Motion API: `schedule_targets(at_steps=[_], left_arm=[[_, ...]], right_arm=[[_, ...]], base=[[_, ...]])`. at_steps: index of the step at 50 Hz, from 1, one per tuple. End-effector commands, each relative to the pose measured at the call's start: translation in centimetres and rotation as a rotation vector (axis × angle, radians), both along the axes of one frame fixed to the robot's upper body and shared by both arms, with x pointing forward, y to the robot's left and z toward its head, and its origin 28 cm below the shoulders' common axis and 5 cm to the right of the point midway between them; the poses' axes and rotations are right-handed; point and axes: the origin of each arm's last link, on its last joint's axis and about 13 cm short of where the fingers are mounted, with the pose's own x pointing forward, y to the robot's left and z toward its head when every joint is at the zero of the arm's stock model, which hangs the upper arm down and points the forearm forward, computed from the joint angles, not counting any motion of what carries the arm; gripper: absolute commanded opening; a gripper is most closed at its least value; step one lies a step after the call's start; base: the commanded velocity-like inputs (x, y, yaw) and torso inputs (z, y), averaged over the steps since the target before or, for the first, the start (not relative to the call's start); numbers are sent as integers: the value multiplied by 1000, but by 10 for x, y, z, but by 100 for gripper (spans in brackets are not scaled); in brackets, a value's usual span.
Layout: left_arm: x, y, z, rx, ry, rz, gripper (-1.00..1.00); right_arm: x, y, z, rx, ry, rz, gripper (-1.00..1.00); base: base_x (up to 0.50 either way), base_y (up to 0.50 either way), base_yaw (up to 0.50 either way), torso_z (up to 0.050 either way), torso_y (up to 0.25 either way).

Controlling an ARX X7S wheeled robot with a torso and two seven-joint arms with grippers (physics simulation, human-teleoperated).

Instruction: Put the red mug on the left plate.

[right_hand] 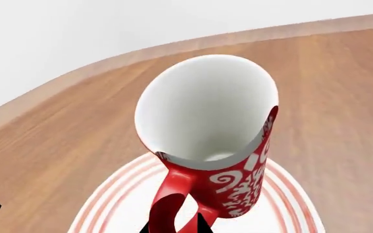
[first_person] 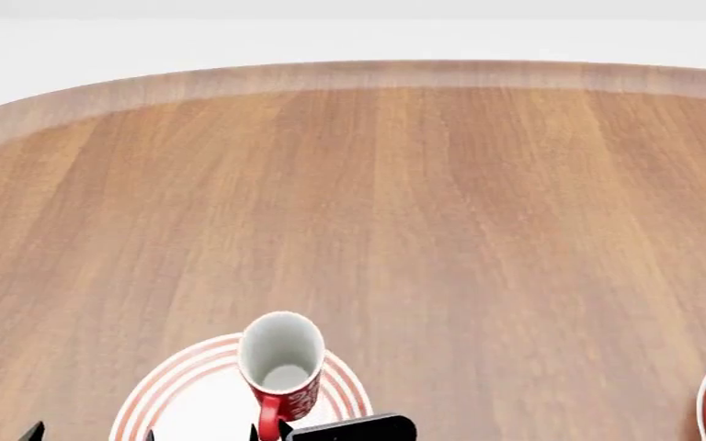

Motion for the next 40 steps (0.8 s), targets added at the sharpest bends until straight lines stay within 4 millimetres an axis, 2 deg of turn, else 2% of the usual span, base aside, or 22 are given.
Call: schedule_targets(at_steps=[1,7,8,18,40], left_arm=[[0,0,-1,1,0,0,100],[0,0,-1,1,1,-2,100],[0,0,-1,0,1,-1,100],[0,0,-1,0,1,-1,100],[0,0,-1,1,2,-1,100]], right_arm=[[4,2,-13,-57,-15,1,-100],[2,3,-15,-75,-7,-1,-100],[-2,4,-3,-37,-33,4,-100],[-2,4,-3,-37,-33,4,-100],[6,6,-20,-10,10,46,-100]], base=[[0,0,0,0,0],[0,0,0,0,0],[0,0,0,0,10],[0,0,0,0,0],[0,0,0,0,0]])
